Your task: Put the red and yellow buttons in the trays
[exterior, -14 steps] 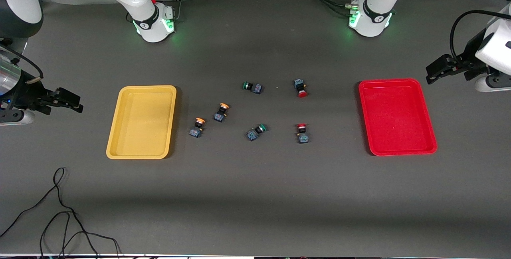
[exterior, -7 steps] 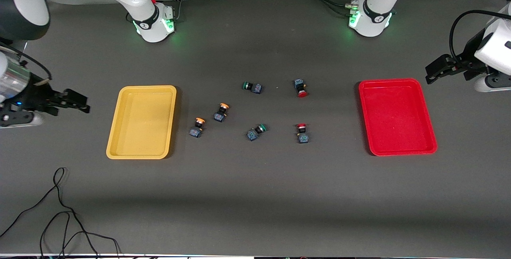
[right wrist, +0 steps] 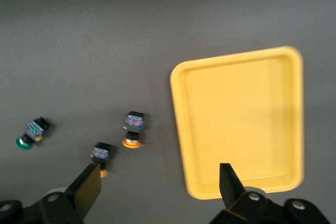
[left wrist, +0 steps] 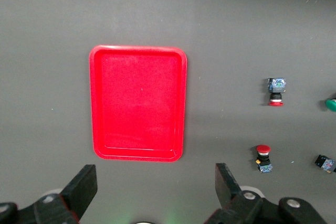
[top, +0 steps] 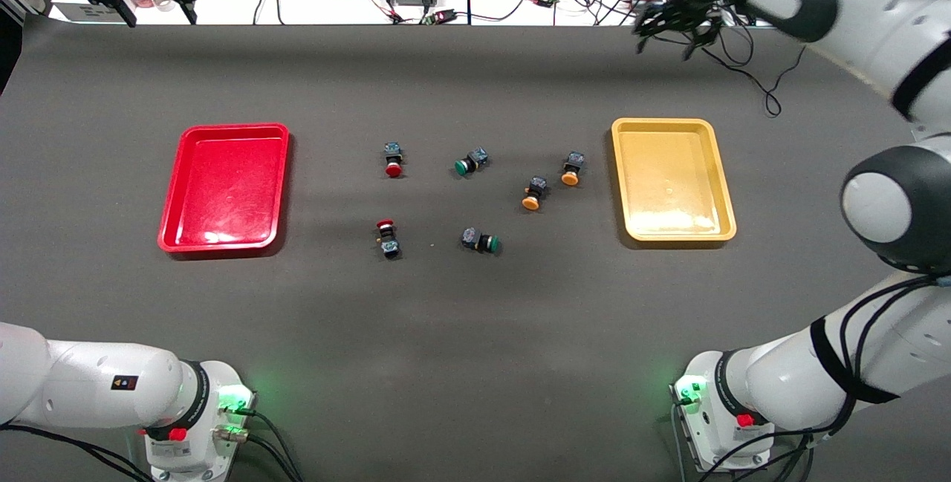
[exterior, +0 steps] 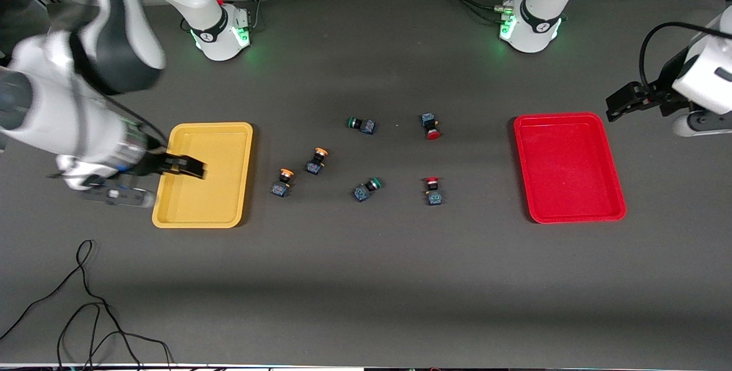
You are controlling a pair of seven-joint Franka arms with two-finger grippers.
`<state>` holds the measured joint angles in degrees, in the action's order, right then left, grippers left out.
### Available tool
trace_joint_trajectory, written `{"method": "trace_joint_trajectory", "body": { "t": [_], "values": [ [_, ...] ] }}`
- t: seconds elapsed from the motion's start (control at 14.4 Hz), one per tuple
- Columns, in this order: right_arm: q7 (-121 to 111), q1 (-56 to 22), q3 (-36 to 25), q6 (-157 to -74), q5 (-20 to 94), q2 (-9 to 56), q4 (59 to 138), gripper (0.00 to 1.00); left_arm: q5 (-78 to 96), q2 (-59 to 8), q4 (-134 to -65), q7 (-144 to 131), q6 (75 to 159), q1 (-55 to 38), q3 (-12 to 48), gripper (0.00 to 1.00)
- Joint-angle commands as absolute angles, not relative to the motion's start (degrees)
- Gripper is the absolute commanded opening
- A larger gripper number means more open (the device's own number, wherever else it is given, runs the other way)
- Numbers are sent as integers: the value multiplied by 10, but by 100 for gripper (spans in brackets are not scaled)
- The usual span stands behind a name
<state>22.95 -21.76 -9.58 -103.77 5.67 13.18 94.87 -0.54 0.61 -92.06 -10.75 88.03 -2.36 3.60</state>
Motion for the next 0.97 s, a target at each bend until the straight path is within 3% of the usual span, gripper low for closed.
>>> {"method": "trace_joint_trajectory", "body": {
  "t": [0.0,0.21,0.49,0.76,0.9],
  "values": [
    [300,-248,-101,-1086,63,160,976,100,2,25,-994,-118,923,-46,46,100],
    [331,-271,-100,-1186,64,159,1068,100,16,30,-1047,-184,979,-96,50,100],
    [386,-311,-101,-1263,63,192,1102,100,17,70,-1150,-335,1055,-204,51,100],
    [387,-310,-101,-1316,63,234,1118,100,17,70,-1171,-481,1097,-317,51,100],
    [388,-311,-101,-1380,64,249,1155,100,17,69,-1200,-544,1131,-352,50,100]
  ]
}}
